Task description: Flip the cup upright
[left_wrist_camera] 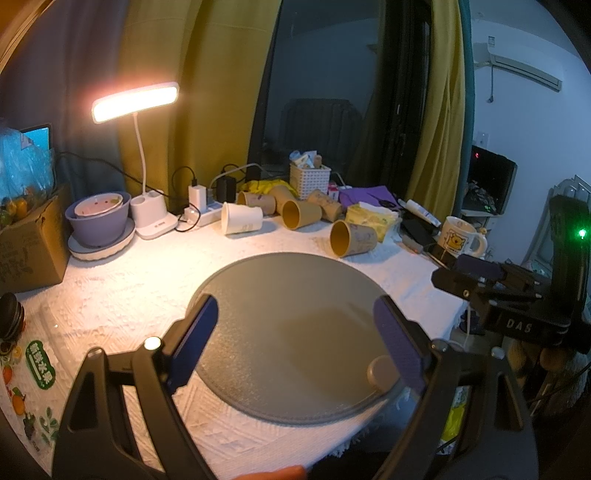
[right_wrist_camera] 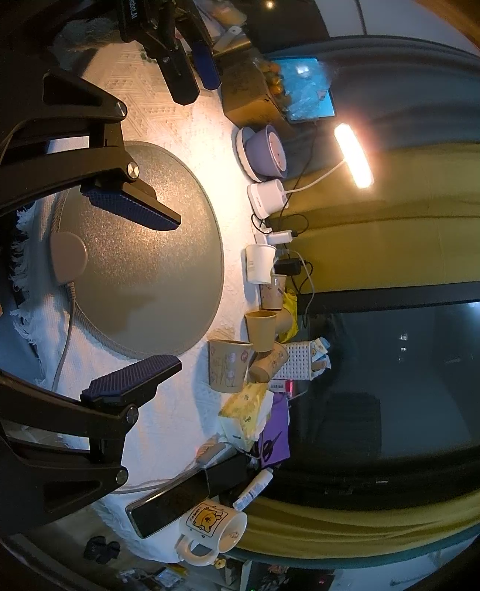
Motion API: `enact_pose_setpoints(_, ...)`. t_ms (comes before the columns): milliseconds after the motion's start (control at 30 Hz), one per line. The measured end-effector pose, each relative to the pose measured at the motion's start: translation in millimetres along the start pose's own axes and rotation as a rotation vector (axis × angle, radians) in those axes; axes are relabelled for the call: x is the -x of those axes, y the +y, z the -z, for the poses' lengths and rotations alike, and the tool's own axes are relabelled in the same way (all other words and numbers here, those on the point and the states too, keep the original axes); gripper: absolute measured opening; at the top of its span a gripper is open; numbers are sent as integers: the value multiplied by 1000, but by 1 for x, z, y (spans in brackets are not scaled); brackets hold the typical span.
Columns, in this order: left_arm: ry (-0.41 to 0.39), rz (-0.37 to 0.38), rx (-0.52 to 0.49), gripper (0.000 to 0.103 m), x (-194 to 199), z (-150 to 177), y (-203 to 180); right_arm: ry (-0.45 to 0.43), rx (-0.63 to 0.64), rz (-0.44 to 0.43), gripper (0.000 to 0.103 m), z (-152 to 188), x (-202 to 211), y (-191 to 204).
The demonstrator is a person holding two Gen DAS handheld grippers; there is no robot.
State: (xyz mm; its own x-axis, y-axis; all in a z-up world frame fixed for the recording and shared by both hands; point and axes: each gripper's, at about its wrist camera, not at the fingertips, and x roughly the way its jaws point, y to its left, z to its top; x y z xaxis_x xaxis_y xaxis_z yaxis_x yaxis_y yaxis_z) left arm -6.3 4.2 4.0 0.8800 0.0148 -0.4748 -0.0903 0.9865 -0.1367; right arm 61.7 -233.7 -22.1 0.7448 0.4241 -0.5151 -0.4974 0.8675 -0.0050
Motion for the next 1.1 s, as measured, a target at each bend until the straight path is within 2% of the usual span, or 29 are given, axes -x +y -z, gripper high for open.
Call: enact_pose_setpoints(1100,5,-2,-6,87,-1,0,-7,-5,-1,-1,73,2,0,-1)
